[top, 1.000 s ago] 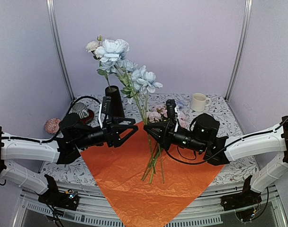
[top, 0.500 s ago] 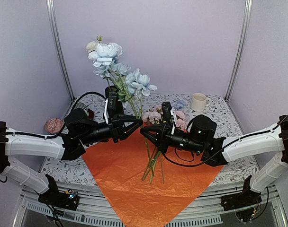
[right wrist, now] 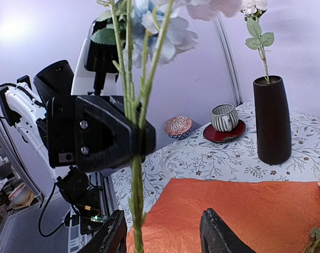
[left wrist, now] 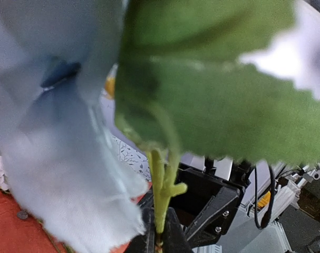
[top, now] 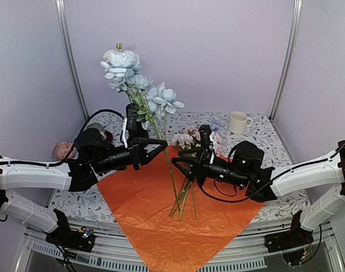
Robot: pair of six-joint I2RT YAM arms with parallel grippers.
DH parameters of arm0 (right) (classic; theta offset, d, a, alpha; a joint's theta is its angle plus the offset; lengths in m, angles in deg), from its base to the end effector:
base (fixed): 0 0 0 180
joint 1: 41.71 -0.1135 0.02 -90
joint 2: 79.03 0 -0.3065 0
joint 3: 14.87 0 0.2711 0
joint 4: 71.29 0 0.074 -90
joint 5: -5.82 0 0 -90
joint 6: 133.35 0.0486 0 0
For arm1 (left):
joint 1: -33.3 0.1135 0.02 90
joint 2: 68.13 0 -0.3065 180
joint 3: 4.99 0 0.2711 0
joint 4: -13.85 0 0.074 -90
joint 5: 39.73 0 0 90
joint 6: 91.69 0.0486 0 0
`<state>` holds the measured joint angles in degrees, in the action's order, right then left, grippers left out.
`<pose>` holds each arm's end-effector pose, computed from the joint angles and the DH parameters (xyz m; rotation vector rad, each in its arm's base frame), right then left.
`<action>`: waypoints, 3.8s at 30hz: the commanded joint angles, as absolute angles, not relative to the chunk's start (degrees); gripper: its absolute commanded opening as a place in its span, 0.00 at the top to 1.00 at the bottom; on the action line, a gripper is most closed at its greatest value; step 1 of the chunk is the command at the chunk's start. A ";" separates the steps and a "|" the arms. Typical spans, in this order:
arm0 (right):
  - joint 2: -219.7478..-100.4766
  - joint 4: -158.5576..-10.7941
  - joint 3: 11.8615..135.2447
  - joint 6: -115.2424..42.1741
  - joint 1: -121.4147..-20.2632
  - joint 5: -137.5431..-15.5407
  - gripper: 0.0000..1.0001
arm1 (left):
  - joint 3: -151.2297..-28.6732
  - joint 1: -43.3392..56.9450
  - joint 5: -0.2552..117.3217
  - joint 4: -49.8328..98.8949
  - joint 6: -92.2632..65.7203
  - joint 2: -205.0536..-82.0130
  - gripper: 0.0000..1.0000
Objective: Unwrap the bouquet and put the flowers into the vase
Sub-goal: Pass from the right arm to the left, then place the fake flower in the vase.
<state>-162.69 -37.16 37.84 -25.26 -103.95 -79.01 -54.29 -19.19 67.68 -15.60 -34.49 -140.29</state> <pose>0.1549 0.3037 0.2855 -0.6871 1.4864 1.1717 0.1684 -0.2432 0.3138 0.5472 1.5373 -1.4038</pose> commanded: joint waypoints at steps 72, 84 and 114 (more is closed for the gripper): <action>-163.15 -24.23 21.04 -42.73 -95.08 -106.43 0.01 | -106.29 11.91 46.09 15.23 -3.56 -163.88 0.97; -163.15 -24.23 21.12 -42.73 -95.15 -105.80 0.01 | -106.93 12.30 46.19 17.49 -3.32 -165.44 0.96; -163.41 -24.84 21.56 -44.53 -95.09 -104.93 0.01 | -107.82 12.74 44.72 14.30 -2.01 -166.06 0.96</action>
